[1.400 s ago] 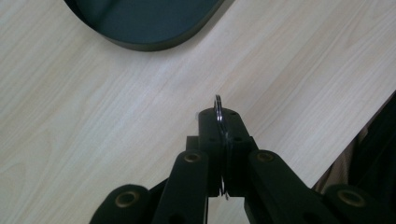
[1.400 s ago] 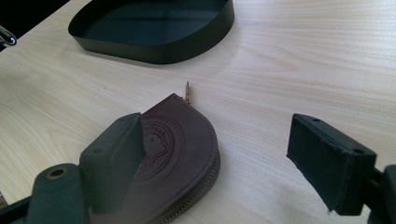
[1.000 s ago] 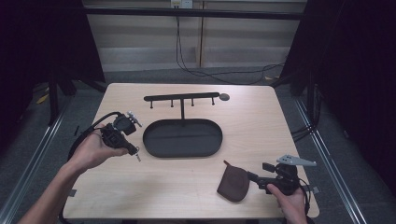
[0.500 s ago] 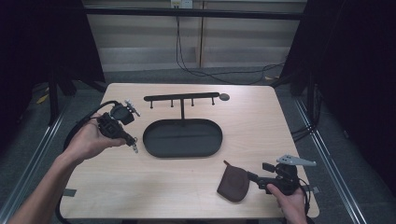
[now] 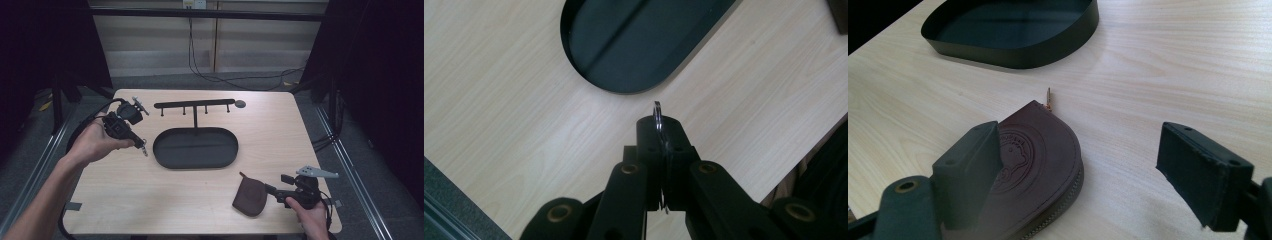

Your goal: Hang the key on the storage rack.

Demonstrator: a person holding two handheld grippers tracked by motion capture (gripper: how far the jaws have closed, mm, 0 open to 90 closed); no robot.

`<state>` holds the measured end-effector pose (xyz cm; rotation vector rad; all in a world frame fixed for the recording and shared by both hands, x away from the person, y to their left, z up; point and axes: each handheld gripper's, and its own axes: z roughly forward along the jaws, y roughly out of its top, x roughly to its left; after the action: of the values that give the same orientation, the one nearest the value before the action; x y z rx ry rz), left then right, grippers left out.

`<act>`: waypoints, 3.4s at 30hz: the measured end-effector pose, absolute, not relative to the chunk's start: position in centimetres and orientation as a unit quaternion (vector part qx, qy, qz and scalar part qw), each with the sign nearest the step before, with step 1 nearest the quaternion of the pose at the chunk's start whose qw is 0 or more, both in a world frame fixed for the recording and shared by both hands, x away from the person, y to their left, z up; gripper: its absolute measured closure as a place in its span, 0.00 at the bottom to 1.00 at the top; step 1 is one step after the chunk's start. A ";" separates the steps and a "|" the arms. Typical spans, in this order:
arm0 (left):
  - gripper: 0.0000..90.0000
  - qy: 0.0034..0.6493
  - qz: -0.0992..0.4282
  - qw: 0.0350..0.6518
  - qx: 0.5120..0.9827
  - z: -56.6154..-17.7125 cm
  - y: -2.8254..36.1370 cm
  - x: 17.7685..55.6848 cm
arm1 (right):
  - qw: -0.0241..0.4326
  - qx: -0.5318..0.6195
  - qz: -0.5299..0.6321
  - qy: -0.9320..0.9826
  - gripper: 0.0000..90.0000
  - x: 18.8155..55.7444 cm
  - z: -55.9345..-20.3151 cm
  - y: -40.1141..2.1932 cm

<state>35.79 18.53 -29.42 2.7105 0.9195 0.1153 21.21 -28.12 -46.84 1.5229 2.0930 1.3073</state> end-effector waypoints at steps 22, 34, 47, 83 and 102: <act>0.99 0.318 0.044 0.135 0.937 -26.4 16.9 37.5 | 0.120 0.523 0.447 0.716 0.20 21.2 -46.8 -28.1; 0.99 0.332 0.042 0.130 0.933 -25.8 16.0 39.4 | 0.118 0.523 0.448 0.715 0.20 21.2 -46.9 -28.2; 0.99 0.364 0.043 0.128 0.921 -25.9 15.2 41.6 | 0.119 0.517 0.450 0.718 0.20 21.1 -46.8 -28.1; 0.99 0.404 0.043 0.133 0.904 -26.4 13.4 45.7 | 0.114 0.514 0.455 0.718 0.20 21.1 -46.8 -28.2; 0.98 0.436 0.056 0.128 0.889 -27.6 14.6 46.4 | 0.109 0.511 0.453 0.723 0.20 21.1 -46.9 -28.1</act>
<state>46.42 14.64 -27.62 2.5866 1.2685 0.1635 21.11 -28.09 -46.87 1.5018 2.1245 1.3307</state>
